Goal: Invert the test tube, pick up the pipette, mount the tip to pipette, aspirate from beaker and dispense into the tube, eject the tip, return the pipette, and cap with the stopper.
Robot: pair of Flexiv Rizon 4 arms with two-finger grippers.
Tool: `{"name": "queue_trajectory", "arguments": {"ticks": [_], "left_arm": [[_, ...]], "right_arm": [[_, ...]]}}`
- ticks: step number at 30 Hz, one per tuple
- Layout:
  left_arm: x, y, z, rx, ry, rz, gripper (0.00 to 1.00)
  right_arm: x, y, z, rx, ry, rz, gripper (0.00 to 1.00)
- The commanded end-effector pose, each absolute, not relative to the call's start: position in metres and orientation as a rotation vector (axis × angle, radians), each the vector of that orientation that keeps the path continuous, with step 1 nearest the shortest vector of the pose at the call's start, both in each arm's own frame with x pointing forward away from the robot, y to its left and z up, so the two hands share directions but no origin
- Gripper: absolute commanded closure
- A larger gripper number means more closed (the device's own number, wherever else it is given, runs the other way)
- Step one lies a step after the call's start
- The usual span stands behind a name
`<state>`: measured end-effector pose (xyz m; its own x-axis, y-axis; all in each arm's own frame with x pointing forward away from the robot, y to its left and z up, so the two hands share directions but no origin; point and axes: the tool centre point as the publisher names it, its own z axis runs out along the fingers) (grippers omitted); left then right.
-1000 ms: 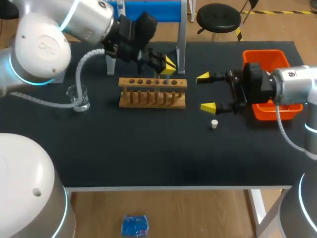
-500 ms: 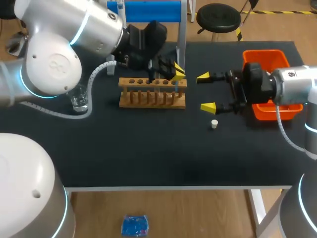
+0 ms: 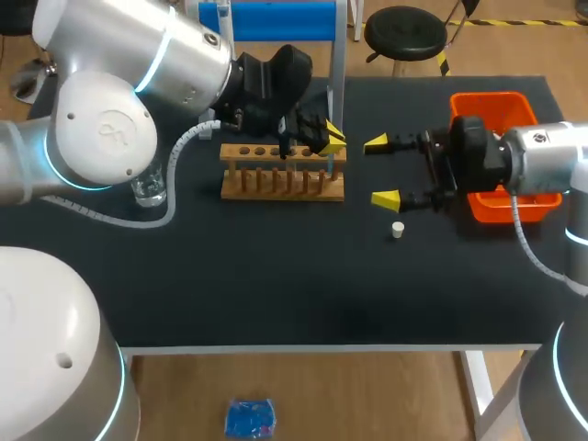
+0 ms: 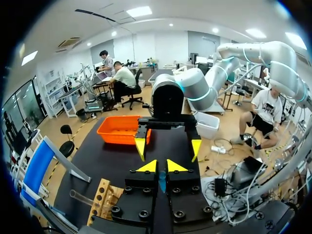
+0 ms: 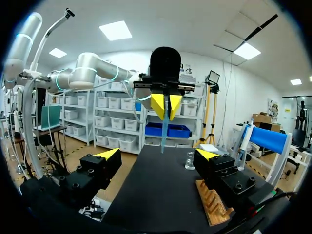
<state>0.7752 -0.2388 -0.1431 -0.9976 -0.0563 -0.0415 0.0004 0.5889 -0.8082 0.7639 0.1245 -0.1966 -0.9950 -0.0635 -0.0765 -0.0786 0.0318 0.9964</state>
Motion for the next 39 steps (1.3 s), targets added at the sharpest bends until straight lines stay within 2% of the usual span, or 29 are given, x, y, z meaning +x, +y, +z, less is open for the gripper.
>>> {"name": "queue_trajectory", "arguments": {"ticks": [1, 32, 33, 35, 37, 39], "left_arm": [[0.776, -0.240, -0.143, -0.049, 2.744, -1.396, 1.00], [0.776, -0.240, -0.143, -0.049, 2.744, -1.396, 1.00], [0.776, -0.240, -0.143, -0.049, 2.744, -1.396, 1.00], [0.776, -0.240, -0.143, -0.049, 2.744, -1.396, 1.00], [0.776, -0.240, -0.143, -0.049, 2.744, -1.396, 1.00], [0.776, -0.240, -0.143, -0.049, 2.744, -1.396, 1.00]], "right_arm": [[0.755, 0.133, -0.193, -0.166, 2.239, 2.212, 0.00], [0.776, 0.191, -0.181, -0.187, 2.279, 2.295, 0.00], [0.776, 0.191, -0.180, -0.189, 2.278, 2.302, 0.06], [0.775, 0.191, -0.180, -0.185, 2.278, 2.313, 0.36], [0.775, 0.191, -0.180, -0.187, 2.281, 2.311, 0.57], [0.774, 0.191, -0.180, -0.185, 2.282, 2.312, 0.63]]}}
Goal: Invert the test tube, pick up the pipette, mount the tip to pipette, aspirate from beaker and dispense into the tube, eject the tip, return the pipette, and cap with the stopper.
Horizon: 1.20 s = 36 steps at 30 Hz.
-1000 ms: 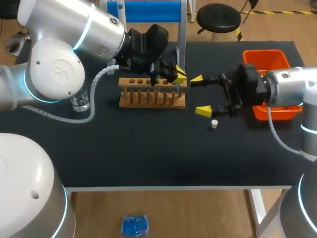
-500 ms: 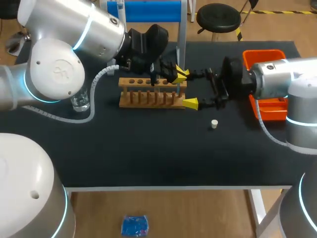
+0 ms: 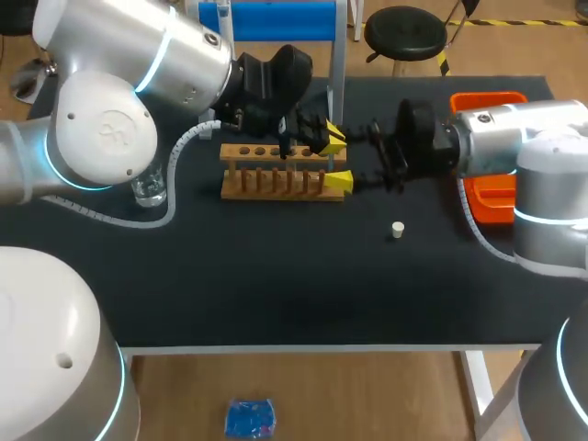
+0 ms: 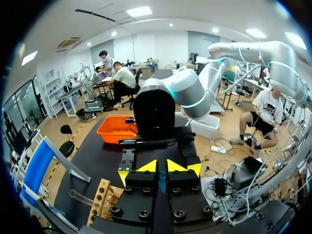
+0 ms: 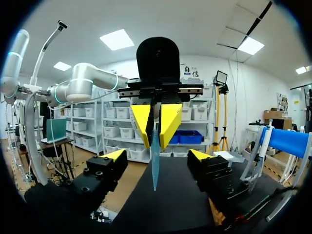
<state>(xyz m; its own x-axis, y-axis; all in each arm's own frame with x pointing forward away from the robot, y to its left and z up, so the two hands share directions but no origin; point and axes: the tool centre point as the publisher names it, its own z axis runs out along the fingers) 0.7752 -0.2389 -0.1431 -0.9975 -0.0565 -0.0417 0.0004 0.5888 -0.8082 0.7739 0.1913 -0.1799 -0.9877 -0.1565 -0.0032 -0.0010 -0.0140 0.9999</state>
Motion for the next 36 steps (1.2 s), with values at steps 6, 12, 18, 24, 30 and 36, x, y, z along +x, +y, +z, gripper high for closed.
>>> {"name": "queue_trajectory", "arguments": {"ticks": [6, 12, 18, 24, 30, 36], "left_arm": [[0.776, -0.240, -0.143, -0.049, 2.744, -1.396, 1.00], [0.776, -0.240, -0.143, -0.049, 2.744, -1.396, 1.00], [0.776, -0.240, -0.143, -0.049, 2.744, -1.396, 1.00], [0.776, -0.240, -0.143, -0.049, 2.744, -1.396, 0.00], [0.776, -0.240, -0.143, -0.049, 2.744, -1.396, 0.00], [0.776, -0.240, -0.143, -0.049, 2.744, -1.396, 0.00]], "right_arm": [[0.773, 0.192, -0.180, 0.177, -2.123, -2.141, 1.00], [0.772, 0.192, -0.180, 0.180, -2.128, -2.126, 1.00], [0.772, 0.193, -0.181, 0.181, -2.138, -2.111, 1.00], [0.772, 0.191, -0.179, 0.179, -2.134, -2.116, 1.00], [0.769, 0.182, -0.178, 0.177, -2.130, -2.127, 1.00], [0.769, 0.159, -0.178, 0.162, -2.150, -2.132, 1.00]]}}
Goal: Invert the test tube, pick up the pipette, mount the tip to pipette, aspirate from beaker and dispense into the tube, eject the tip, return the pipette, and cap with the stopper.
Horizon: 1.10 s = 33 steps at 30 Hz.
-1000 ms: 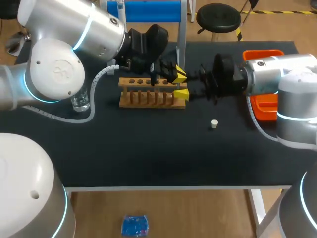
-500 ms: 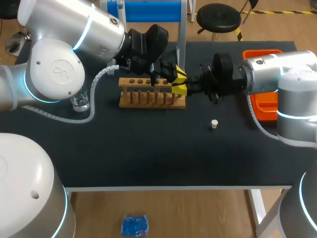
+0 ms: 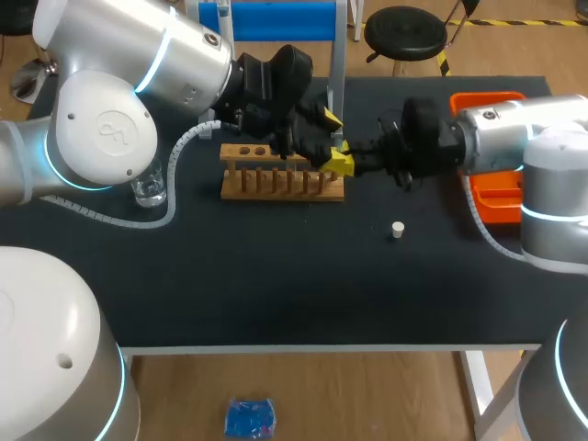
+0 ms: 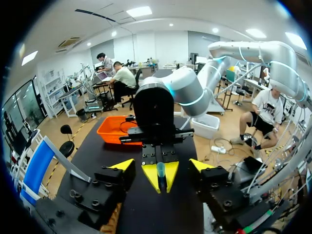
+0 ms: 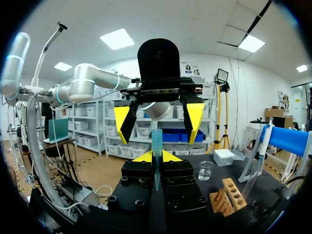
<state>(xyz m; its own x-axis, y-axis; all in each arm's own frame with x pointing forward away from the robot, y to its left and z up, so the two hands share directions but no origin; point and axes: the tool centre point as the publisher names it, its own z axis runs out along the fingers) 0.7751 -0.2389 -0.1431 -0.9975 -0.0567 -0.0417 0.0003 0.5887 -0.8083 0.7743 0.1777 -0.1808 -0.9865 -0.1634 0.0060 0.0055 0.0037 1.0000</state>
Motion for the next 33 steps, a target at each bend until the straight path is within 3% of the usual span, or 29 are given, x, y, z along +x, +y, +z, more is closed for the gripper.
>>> {"name": "queue_trajectory", "arguments": {"ticks": [1, 14, 33], "left_arm": [[0.776, -0.240, -0.143, -0.049, 2.744, -1.396, 0.00], [0.776, -0.240, -0.143, -0.049, 2.744, -1.396, 0.00], [0.776, -0.240, -0.143, -0.049, 2.744, -1.396, 0.00]], "right_arm": [[0.769, 0.155, -0.179, 0.157, -2.155, -2.133, 1.00], [0.773, 0.100, -0.184, 0.102, -2.240, -2.120, 1.00], [0.752, 0.056, -0.220, 0.012, -2.190, -2.161, 1.00]]}}
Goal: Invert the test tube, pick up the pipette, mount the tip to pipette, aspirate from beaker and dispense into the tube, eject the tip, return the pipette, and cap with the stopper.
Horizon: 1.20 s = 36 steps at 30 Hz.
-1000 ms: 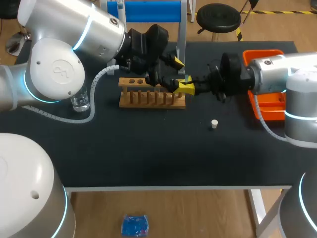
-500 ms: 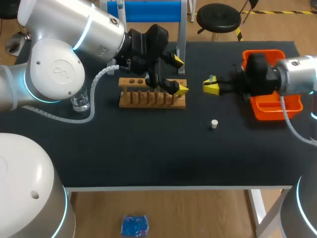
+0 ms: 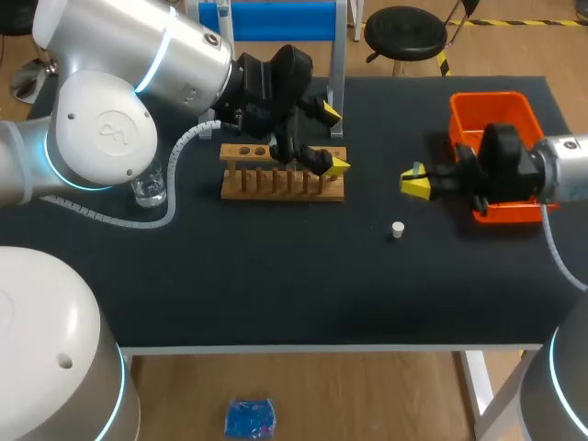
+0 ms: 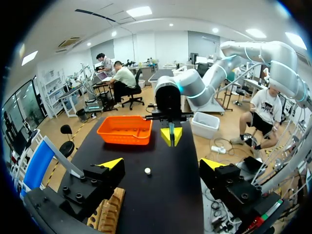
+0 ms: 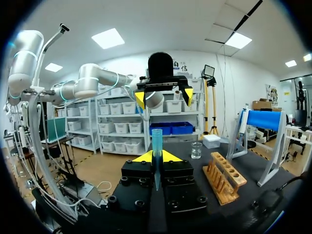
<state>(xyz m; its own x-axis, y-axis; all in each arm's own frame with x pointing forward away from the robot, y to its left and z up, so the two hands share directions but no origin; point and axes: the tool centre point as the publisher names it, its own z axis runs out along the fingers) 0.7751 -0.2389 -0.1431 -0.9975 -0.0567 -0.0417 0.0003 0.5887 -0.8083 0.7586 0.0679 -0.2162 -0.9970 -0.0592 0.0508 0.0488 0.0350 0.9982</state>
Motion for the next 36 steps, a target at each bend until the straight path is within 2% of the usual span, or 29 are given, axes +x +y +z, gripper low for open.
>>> {"name": "queue_trajectory", "arguments": {"ticks": [1, 12, 36], "left_arm": [[0.776, -0.240, -0.143, -0.049, 2.744, -1.396, 0.00], [0.776, -0.240, -0.143, -0.049, 2.744, -1.396, 0.00], [0.776, -0.240, -0.143, -0.049, 2.744, -1.396, 0.00]], "right_arm": [[0.752, 0.053, -0.221, 0.014, -2.189, -2.165, 1.00], [0.753, 0.037, -0.225, 0.100, -2.166, -2.246, 1.00], [0.756, 0.035, -0.227, 0.109, -2.201, -2.221, 1.00]]}}
